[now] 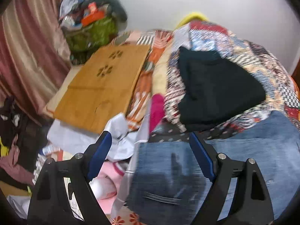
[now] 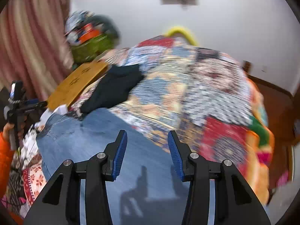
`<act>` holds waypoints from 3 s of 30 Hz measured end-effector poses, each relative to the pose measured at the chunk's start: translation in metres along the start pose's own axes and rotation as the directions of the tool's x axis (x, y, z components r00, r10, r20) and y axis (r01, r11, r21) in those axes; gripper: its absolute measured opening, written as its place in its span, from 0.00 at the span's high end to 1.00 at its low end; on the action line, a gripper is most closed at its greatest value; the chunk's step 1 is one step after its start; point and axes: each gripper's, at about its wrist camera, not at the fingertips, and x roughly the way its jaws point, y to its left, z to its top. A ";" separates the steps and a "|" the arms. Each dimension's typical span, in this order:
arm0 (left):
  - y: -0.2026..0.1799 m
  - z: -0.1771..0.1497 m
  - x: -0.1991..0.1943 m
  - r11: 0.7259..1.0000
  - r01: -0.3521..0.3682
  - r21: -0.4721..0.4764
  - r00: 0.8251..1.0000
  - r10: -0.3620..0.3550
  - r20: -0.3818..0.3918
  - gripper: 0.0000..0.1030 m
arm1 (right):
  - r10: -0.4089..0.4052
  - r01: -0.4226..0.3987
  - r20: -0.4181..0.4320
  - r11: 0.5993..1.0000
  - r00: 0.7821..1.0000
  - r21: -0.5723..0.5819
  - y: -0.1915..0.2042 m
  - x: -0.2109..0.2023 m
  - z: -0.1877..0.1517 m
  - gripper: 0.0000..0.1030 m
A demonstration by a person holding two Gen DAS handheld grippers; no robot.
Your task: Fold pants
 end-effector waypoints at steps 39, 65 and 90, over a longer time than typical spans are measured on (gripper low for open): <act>0.011 -0.051 -0.009 0.999 0.048 -0.010 0.998 -0.049 -0.046 0.22 | 0.127 -0.144 -0.205 0.987 0.971 -0.067 0.070 0.121 0.046 0.81; 0.019 -0.121 0.005 0.900 0.253 -0.356 0.921 -0.337 -0.197 0.77 | -0.003 0.017 -0.200 0.998 0.980 0.067 0.006 -0.013 -0.104 0.48; -0.009 -0.110 -0.027 0.984 0.073 -0.164 0.991 -0.090 -0.098 0.83 | -0.303 0.332 -0.181 0.581 0.936 0.743 -0.189 -0.121 -0.244 0.48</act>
